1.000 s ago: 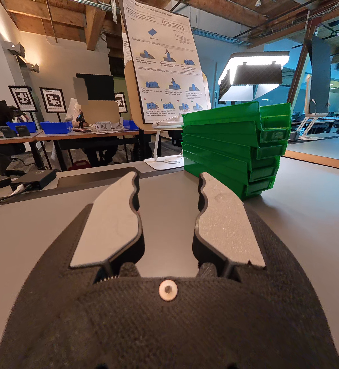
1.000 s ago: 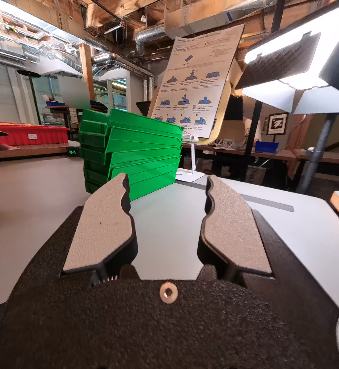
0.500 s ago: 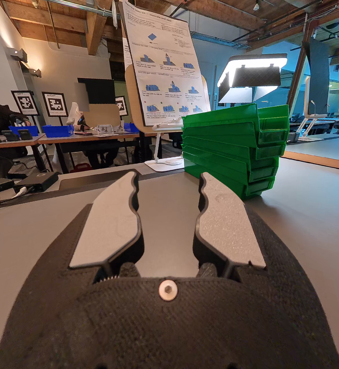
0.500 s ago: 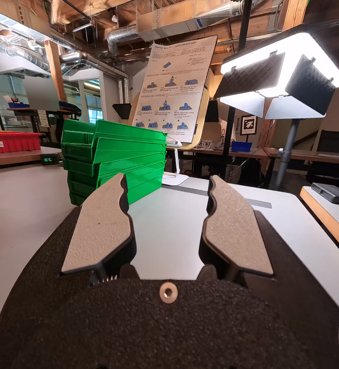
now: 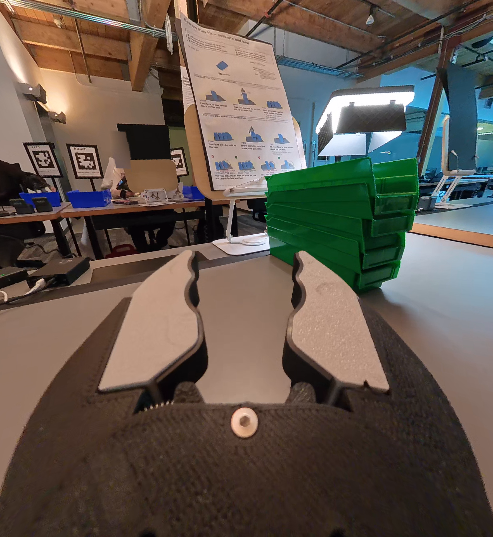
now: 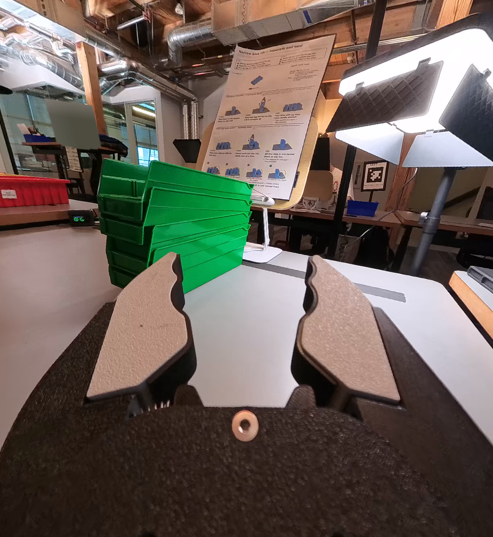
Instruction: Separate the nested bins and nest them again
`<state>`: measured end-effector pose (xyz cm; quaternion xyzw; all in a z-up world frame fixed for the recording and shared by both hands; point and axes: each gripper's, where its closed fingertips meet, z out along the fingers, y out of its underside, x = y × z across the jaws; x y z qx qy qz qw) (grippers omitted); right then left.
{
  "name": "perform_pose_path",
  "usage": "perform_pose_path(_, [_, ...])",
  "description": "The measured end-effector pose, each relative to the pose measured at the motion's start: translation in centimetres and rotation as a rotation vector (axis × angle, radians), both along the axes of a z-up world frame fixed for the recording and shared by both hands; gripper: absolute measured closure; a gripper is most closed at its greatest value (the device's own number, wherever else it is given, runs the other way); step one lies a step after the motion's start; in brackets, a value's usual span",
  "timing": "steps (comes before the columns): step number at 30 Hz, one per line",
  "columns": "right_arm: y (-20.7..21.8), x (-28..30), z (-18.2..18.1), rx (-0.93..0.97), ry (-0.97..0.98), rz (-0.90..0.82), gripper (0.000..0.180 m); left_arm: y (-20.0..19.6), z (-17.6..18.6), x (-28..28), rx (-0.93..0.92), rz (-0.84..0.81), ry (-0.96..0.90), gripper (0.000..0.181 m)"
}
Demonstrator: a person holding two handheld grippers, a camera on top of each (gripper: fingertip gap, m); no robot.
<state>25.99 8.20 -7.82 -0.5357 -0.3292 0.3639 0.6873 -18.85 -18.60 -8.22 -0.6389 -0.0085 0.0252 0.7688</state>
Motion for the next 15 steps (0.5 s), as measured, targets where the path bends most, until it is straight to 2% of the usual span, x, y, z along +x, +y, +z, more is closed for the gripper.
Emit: perform_pose_path(15, [-0.2,-0.6,-1.1,-0.021,-0.041,0.029,0.099,0.3,-0.4,0.4,-0.02,-0.021,0.007,0.118])
